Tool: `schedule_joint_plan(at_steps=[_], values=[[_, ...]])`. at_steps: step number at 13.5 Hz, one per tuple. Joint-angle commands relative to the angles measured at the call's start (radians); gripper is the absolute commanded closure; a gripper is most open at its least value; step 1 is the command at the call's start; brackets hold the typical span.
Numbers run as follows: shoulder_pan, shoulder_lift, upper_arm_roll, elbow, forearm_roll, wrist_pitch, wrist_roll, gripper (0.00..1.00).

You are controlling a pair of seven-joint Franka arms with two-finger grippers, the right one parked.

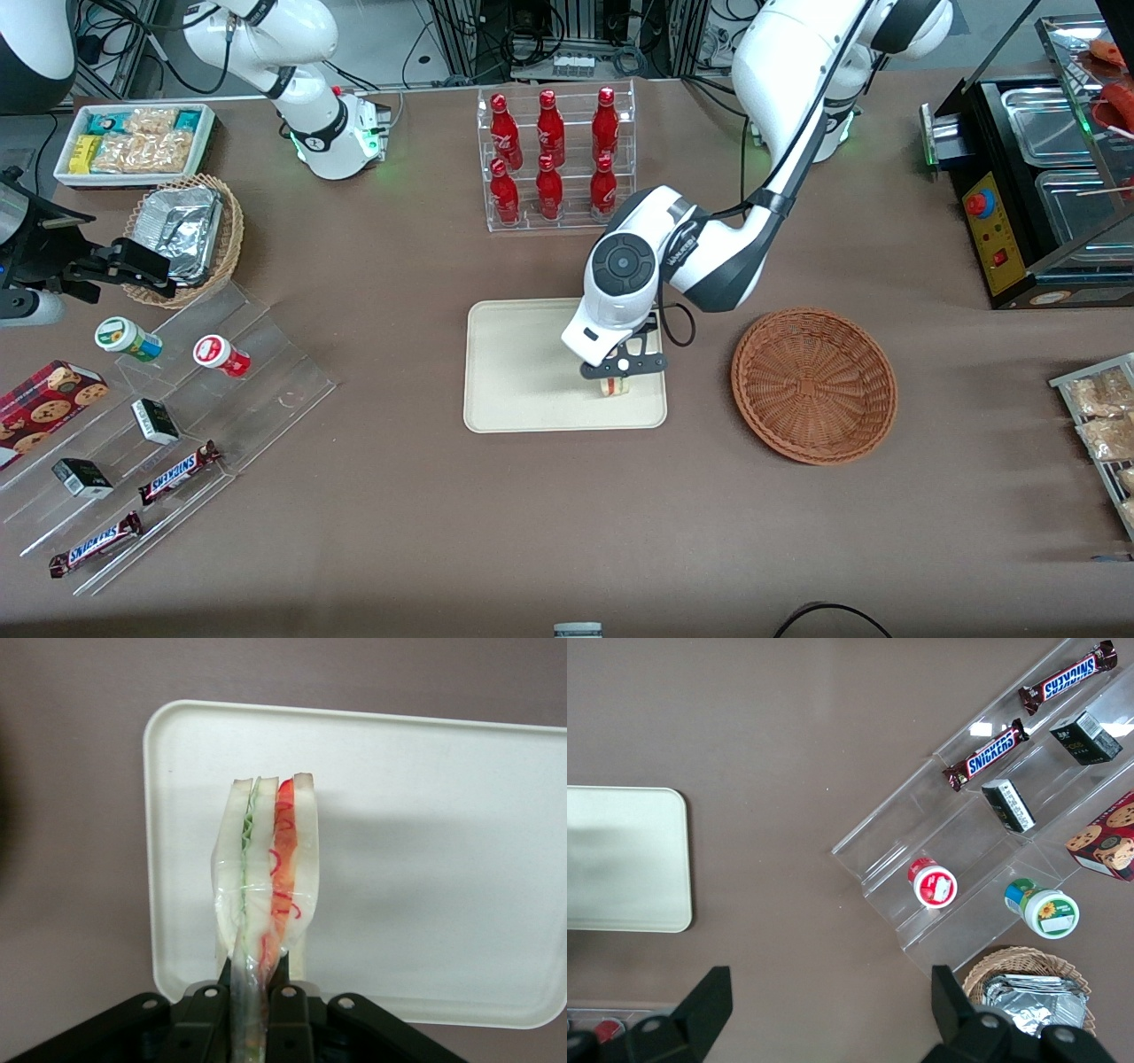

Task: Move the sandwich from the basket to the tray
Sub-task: 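Lower the sandwich onto the tray center and open the left gripper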

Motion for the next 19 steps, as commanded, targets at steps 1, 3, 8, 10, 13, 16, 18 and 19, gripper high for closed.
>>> schedule_joint_plan(at_steps=[1, 3, 8, 10, 13, 16, 18, 19], values=[[-0.032, 0.047, 0.009, 0.034, -0.015, 0.049, -0.025, 1.0], [-0.055, 0.071, 0.009, 0.034, -0.012, 0.081, -0.051, 1.0], [-0.072, 0.106, 0.01, 0.035, -0.012, 0.153, -0.055, 1.0], [-0.072, 0.116, 0.01, 0.035, -0.012, 0.164, -0.051, 1.0], [-0.074, 0.126, 0.01, 0.035, -0.005, 0.164, -0.05, 0.0], [-0.074, 0.114, 0.01, 0.035, -0.003, 0.155, -0.05, 0.0], [-0.071, 0.076, 0.012, 0.035, -0.004, 0.114, -0.051, 0.0], [-0.066, 0.048, 0.012, 0.035, -0.011, 0.054, -0.053, 0.0]])
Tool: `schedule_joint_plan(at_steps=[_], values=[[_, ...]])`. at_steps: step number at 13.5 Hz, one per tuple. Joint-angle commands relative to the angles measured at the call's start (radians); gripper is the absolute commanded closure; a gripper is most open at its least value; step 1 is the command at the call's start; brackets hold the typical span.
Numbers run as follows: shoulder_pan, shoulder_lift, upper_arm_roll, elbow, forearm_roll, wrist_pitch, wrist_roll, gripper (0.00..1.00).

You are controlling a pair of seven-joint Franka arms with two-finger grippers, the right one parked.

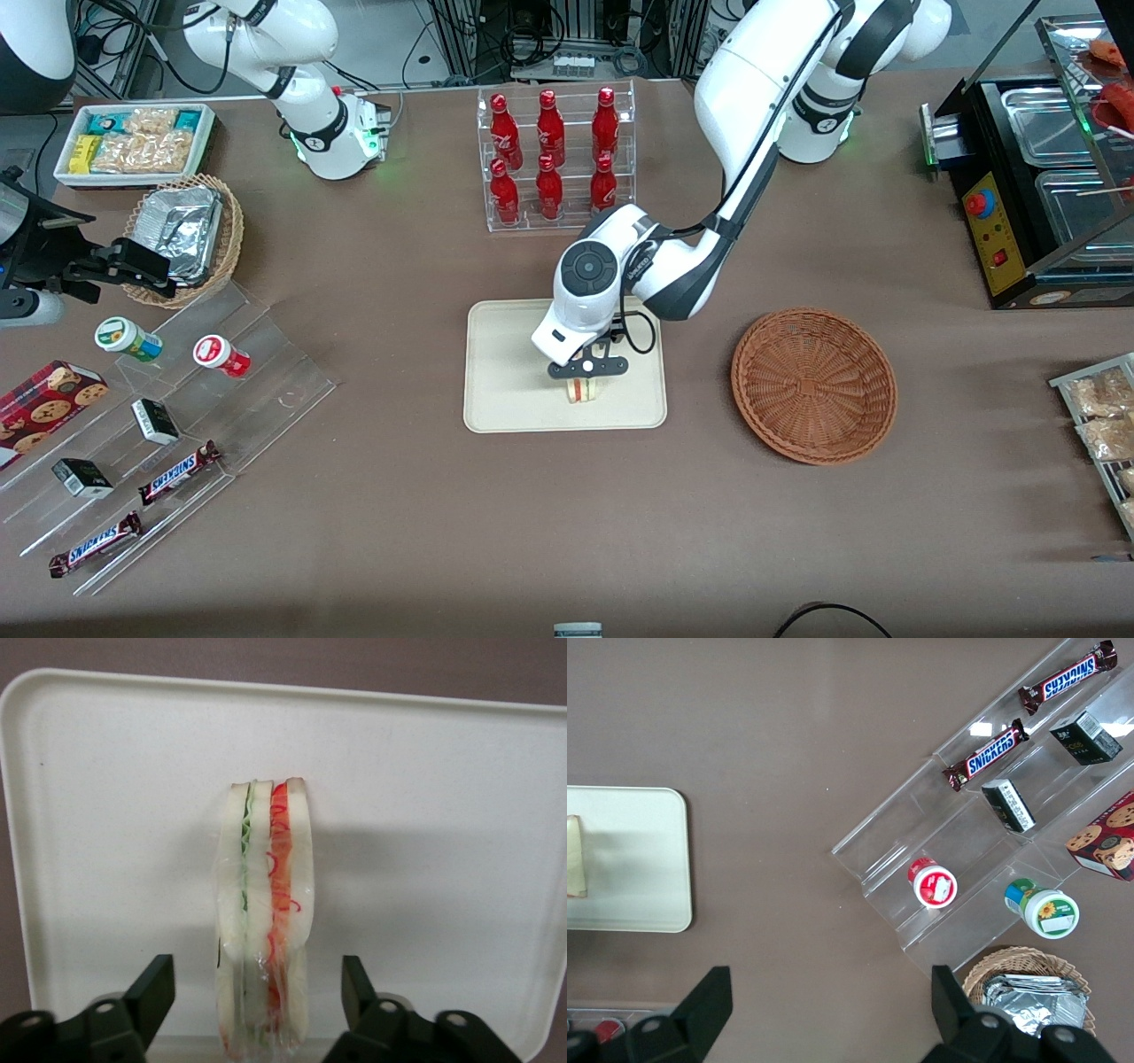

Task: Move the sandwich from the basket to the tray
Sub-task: 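Lower the sandwich onto the tray center and open the left gripper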

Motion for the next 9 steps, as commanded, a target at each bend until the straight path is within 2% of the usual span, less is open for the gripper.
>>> schedule_joint_plan(at_steps=[1, 4, 9], values=[[-0.008, -0.084, 0.012, 0.011, -0.004, -0.126, -0.015, 0.0], [0.009, -0.236, 0.019, 0.011, 0.005, -0.281, -0.028, 0.0], [0.137, -0.434, 0.019, 0.003, 0.009, -0.503, -0.015, 0.0]])
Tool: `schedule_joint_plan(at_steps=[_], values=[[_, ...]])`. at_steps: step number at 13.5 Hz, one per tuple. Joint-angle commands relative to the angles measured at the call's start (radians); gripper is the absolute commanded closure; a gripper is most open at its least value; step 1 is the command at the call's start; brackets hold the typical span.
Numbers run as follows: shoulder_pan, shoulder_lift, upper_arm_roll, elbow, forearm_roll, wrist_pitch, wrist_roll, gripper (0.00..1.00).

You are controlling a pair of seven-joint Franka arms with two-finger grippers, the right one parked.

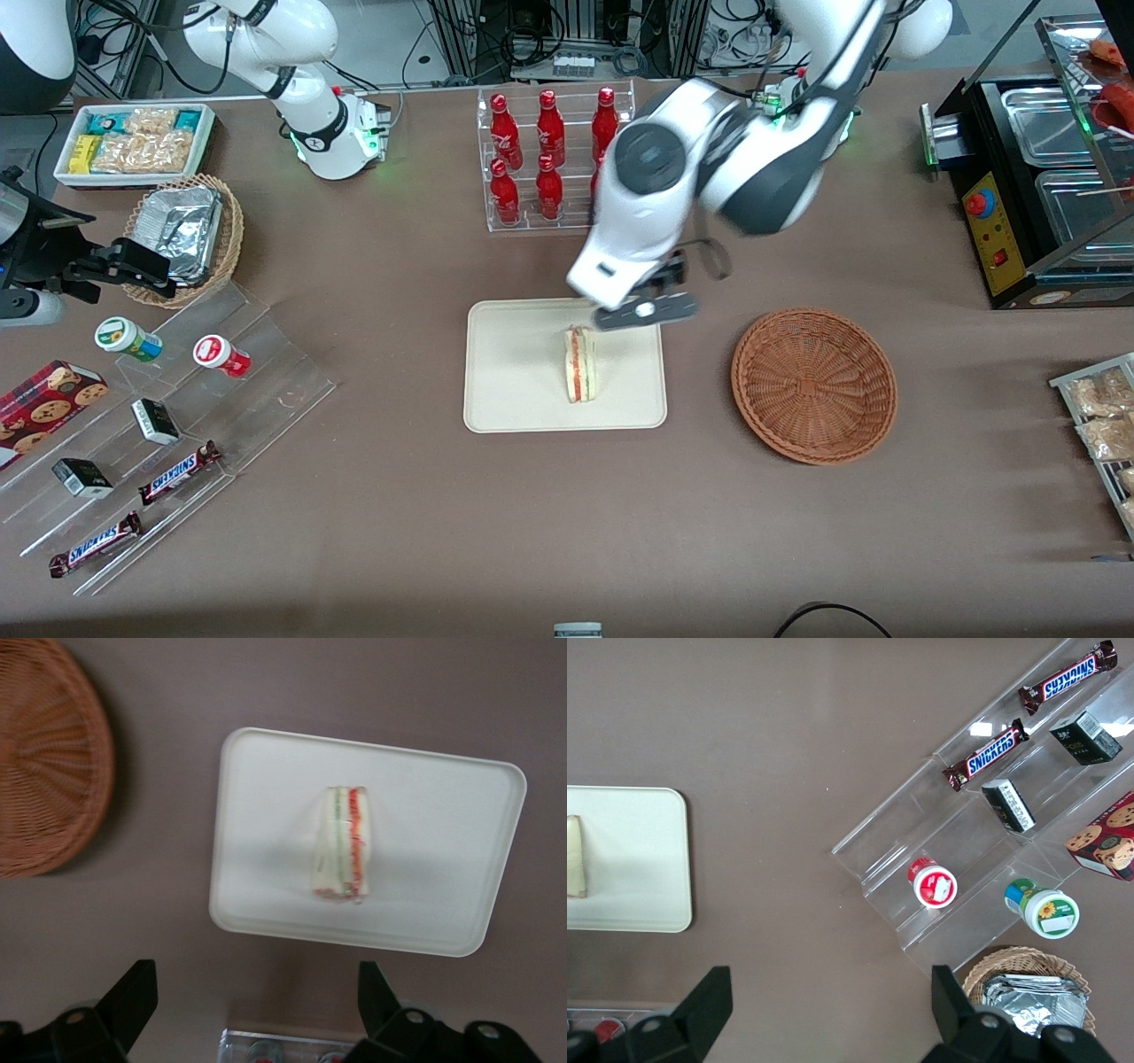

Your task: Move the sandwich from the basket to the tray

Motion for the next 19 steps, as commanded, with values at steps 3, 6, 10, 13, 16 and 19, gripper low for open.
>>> schedule_joint_plan(at_steps=[3, 6, 10, 13, 16, 19], values=[[0.132, -0.152, -0.005, -0.044, 0.063, -0.19, 0.071, 0.0], [0.255, -0.227, -0.005, -0.044, 0.065, -0.271, 0.21, 0.0], [0.394, -0.299, -0.005, -0.047, 0.054, -0.354, 0.391, 0.0], [0.491, -0.342, -0.005, -0.085, 0.054, -0.385, 0.551, 0.0], [0.546, -0.388, 0.004, -0.129, 0.048, -0.386, 0.664, 0.0], [0.543, -0.44, 0.042, -0.194, 0.045, -0.373, 0.747, 0.0]])
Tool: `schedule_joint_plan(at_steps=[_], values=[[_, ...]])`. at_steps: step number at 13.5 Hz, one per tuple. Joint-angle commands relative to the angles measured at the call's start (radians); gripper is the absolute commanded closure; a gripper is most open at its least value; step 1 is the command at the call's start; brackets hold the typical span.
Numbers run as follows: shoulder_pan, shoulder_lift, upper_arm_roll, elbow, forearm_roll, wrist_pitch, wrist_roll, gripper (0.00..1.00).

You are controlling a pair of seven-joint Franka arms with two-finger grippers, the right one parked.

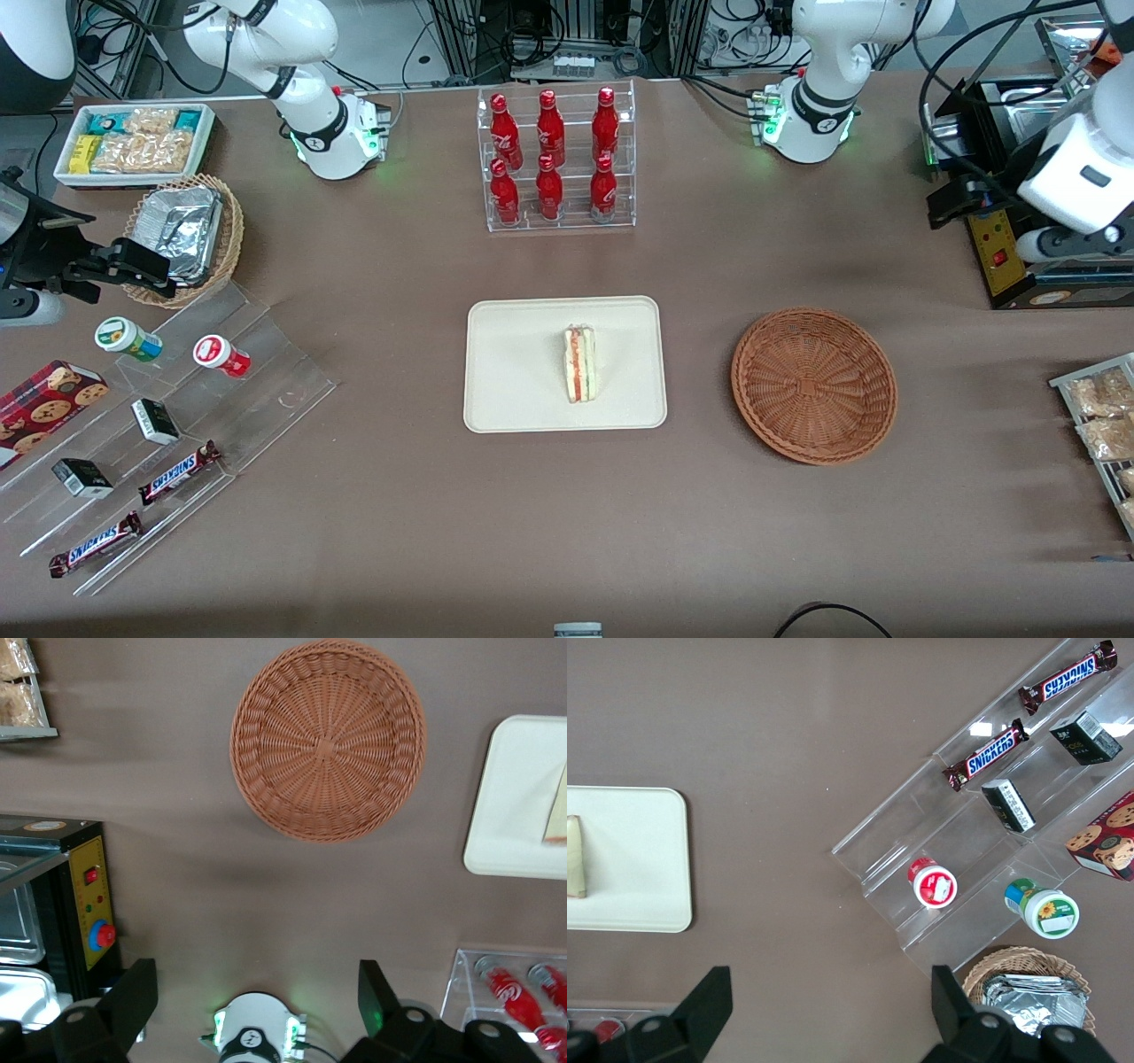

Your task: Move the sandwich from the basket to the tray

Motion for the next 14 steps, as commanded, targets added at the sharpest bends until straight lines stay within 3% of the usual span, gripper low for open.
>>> schedule_joint_plan(at_steps=[1, 6, 10, 14], values=[[-0.001, -0.083, 0.027, -0.092, -0.009, 0.016, 0.081, 0.0], [-0.006, -0.125, 0.096, -0.123, -0.023, 0.016, 0.185, 0.0], [-0.01, -0.111, 0.091, -0.111, -0.022, 0.025, 0.051, 0.0], [-0.006, -0.091, 0.09, -0.091, -0.025, 0.02, 0.067, 0.0]])
